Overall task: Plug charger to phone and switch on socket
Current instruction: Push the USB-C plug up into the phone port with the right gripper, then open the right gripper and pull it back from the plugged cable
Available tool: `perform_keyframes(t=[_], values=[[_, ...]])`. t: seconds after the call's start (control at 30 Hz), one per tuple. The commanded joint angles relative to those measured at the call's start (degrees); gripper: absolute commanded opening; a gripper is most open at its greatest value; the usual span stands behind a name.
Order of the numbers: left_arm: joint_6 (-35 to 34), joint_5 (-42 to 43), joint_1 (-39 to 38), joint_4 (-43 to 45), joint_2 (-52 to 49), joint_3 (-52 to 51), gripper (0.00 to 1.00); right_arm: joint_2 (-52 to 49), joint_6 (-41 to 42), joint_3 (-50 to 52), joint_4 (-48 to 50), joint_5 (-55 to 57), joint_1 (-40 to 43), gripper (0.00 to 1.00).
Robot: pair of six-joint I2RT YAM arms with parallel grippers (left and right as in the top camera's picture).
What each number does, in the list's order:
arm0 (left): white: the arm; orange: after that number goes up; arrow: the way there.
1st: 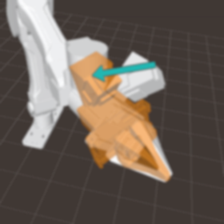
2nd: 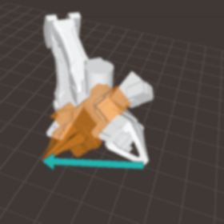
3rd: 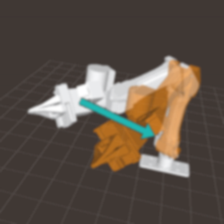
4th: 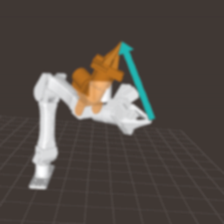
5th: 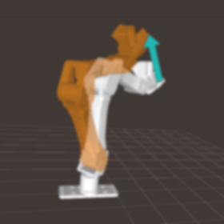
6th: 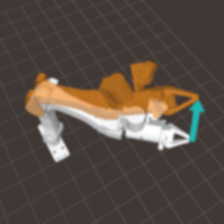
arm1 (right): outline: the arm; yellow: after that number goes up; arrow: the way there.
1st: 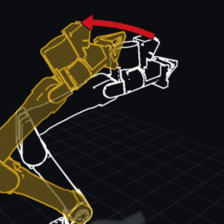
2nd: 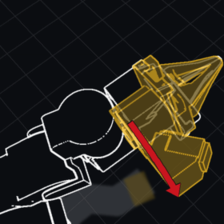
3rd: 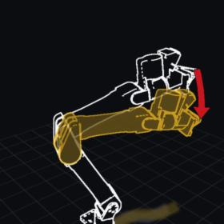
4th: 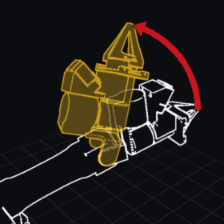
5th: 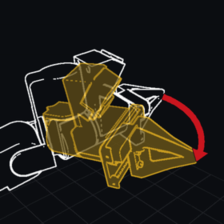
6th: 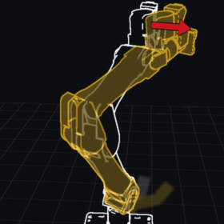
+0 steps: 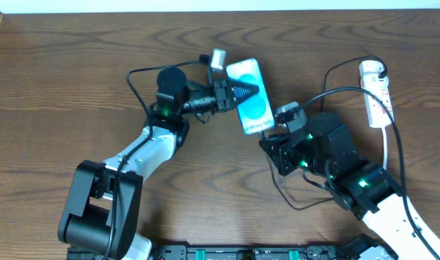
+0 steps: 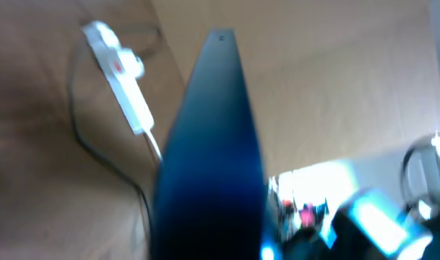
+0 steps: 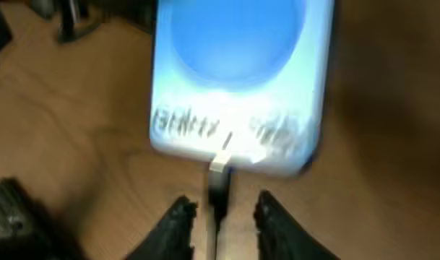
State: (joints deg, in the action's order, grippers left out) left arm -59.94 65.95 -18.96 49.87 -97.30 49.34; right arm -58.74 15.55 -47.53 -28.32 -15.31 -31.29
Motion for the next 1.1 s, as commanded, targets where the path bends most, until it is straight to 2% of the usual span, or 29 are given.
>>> perform_keyframes(t=[0.0,0.07,0.2,0.27,0.37,0.4,0.5,0.67,0.77,0.83,0.93,1.07], values=[[9.1,6.3,-1.1,0.4,0.7,-0.2,0.07,6.0,-0.7,-2.3,-1.9,2.8,0.2,0.53],[11.7,5.4,-1.1,0.4,0.7,-0.2,0.07,10.7,-1.1,-2.3,-3.3,2.5,0.2,0.66],[11.7,4.5,-1.1,2.4,0.7,-0.1,0.07,18.9,-1.0,-2.3,-4.7,2.3,0.2,0.7],[11.0,3.6,-1.1,3.5,0.7,-0.1,0.07,21.6,-1.0,-2.3,-6.2,2.3,0.1,0.79],[6.7,-0.4,-1.1,3.4,0.7,-0.1,0.07,21.8,-1.0,-2.0,-10.3,3.0,-0.6,0.89],[4.7,-2.1,-1.1,3.4,0.7,-0.1,0.07,21.2,-1.0,-1.5,-11.2,3.5,-0.9,0.99],[-0.8,-5.2,-1.1,3.4,0.7,-0.1,0.07,18.4,0.5,0.9,-11.4,4.9,-1.8,0.99],[-7.3,-6.2,-1.1,3.4,0.7,-0.1,0.07,12.5,4.2,3.0,-8.8,9.4,-2.3,0.81],[-8.6,-6.2,-1.1,3.4,0.7,-0.1,0.07,9.2,4.2,3.0,-6.8,9.4,-2.3,0.64],[-9.4,-6.2,-1.1,3.4,0.7,-0.1,0.07,6.7,4.2,3.0,-5.2,9.4,-2.3,0.61],[-9.4,-5.9,-1.1,3.1,0.7,-0.2,0.07,3.0,4.2,3.0,-2.2,8.7,-2.3,0.48],[-8.9,-4.5,-1.1,2.7,0.7,-0.2,0.07,0.2,4.4,3.0,0.9,7.6,-2.3,0.27]])
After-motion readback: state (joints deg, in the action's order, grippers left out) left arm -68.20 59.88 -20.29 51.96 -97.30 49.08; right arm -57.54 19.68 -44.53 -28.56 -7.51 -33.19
